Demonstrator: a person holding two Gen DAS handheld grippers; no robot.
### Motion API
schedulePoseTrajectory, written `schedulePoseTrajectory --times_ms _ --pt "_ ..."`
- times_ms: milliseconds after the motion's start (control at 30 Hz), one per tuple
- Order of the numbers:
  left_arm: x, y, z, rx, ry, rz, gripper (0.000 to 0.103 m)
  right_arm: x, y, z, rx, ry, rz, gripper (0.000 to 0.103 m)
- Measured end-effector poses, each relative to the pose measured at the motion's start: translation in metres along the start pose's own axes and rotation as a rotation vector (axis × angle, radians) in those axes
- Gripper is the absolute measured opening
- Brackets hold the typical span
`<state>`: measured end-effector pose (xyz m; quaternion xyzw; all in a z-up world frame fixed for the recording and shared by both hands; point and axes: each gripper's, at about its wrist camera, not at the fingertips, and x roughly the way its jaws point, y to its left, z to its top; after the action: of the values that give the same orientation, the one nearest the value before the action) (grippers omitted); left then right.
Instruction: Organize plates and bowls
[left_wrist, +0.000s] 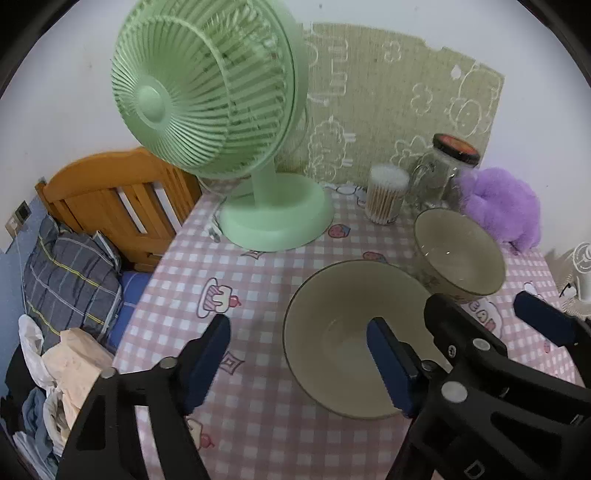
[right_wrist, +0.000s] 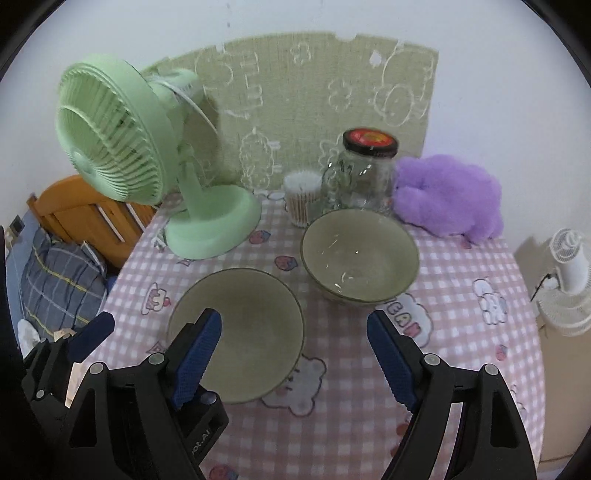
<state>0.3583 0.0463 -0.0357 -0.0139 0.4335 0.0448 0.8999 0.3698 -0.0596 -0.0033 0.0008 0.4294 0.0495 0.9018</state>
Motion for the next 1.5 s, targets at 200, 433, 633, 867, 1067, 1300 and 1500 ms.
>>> schedulePoseTrajectory --times_ms 200,433,633,867,1067,1300,1500 --pt "0.028 -0.001 0.001 -0.011 0.045 0.023 0.065 0.036 -0.001 0.002 0.008 0.051 0.050 0.062" --pt "0.046 -0.005 0.003 -0.005 0.068 0.043 0.054 0.065 0.000 0.005 0.016 0.094 0.068 0.052" --pt "0.060 -0.005 0.003 -0.013 0.093 0.044 0.035 0.081 -0.004 0.006 0.026 0.118 0.070 0.037" --pt "0.065 -0.005 0.002 -0.010 0.092 0.055 0.023 0.091 -0.004 0.005 0.019 0.120 0.072 0.024" --pt "0.063 -0.006 0.001 -0.012 0.103 0.052 0.023 0.089 -0.005 0.006 0.027 0.128 0.074 0.024" --pt "0.046 -0.007 0.000 0.000 0.089 0.041 0.023 0.073 -0.007 0.004 0.021 0.120 0.066 0.024" --pt "0.021 -0.006 -0.003 0.003 0.067 0.019 0.023 0.050 -0.008 0.003 0.027 0.101 0.051 0.024"
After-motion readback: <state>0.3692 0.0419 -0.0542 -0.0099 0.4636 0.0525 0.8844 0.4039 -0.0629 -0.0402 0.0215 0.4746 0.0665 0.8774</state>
